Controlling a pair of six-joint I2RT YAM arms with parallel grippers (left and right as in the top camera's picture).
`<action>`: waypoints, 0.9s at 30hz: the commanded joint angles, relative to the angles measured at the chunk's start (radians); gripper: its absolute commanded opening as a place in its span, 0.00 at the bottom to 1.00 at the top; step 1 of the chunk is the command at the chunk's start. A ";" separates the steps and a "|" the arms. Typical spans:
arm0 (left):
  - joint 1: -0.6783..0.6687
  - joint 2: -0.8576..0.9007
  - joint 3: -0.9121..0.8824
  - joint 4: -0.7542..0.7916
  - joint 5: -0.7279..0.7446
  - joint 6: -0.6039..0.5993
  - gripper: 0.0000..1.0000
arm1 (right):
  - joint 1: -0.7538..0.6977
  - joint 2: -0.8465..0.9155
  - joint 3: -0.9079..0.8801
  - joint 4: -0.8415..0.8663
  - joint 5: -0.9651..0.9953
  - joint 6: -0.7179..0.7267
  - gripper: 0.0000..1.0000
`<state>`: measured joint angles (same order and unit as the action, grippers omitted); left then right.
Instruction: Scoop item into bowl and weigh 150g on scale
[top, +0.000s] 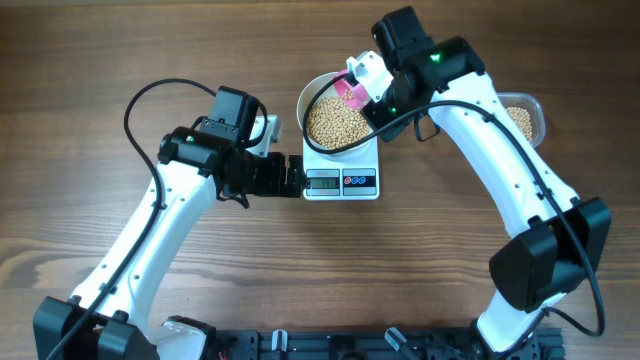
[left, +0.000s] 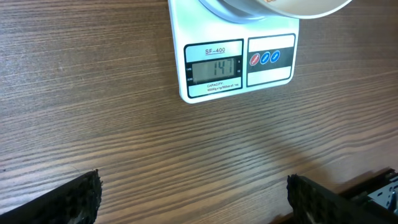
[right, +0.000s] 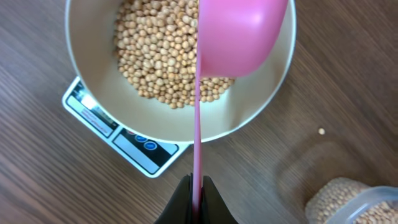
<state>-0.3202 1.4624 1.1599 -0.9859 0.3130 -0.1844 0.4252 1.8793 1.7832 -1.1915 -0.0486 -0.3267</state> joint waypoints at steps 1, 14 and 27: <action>0.003 0.006 -0.002 0.003 0.008 0.020 1.00 | 0.010 -0.023 0.017 0.001 0.038 0.019 0.04; 0.003 0.006 -0.002 0.003 0.008 0.020 1.00 | 0.010 -0.023 0.017 0.002 -0.056 0.022 0.04; 0.003 0.006 -0.002 0.003 0.008 0.020 1.00 | 0.010 -0.023 0.015 0.006 0.008 0.020 0.04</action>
<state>-0.3202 1.4624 1.1599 -0.9859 0.3130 -0.1841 0.4278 1.8793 1.7832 -1.1908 -0.0505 -0.3157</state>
